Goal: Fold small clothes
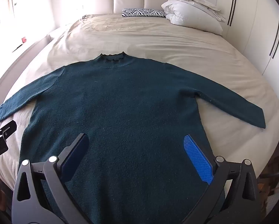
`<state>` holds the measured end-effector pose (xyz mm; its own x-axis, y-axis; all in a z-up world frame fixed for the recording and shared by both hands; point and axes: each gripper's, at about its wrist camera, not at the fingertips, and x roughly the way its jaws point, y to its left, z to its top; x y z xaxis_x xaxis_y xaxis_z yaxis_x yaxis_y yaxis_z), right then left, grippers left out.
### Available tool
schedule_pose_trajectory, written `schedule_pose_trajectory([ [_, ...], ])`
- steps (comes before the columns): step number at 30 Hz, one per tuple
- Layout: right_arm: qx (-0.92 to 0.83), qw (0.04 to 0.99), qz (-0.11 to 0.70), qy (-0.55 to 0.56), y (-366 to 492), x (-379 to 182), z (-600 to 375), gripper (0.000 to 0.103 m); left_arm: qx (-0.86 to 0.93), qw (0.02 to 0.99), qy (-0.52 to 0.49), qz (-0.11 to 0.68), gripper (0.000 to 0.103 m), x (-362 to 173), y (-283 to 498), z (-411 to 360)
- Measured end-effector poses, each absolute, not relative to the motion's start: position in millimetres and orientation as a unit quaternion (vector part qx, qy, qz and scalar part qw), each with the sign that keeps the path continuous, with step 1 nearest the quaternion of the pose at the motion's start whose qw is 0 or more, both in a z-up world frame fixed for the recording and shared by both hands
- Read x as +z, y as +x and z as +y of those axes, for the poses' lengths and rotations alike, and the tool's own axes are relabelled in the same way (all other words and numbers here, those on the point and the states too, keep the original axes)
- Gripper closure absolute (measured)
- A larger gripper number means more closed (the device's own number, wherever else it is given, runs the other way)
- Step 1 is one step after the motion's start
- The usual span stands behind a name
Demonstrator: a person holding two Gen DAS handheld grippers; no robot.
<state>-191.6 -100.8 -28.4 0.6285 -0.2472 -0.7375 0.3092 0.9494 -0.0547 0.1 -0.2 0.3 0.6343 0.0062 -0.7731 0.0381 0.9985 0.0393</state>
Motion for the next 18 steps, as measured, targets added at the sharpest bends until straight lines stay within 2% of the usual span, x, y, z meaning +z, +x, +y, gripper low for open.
schedule_pose_trajectory([
  [18, -0.160, 0.904, 0.395, 0.028, -193.0, -29.3, -95.9, 0.000, -0.008, 0.905, 0.029, 0.424, 0.000, 2.0, 0.8, 0.9],
])
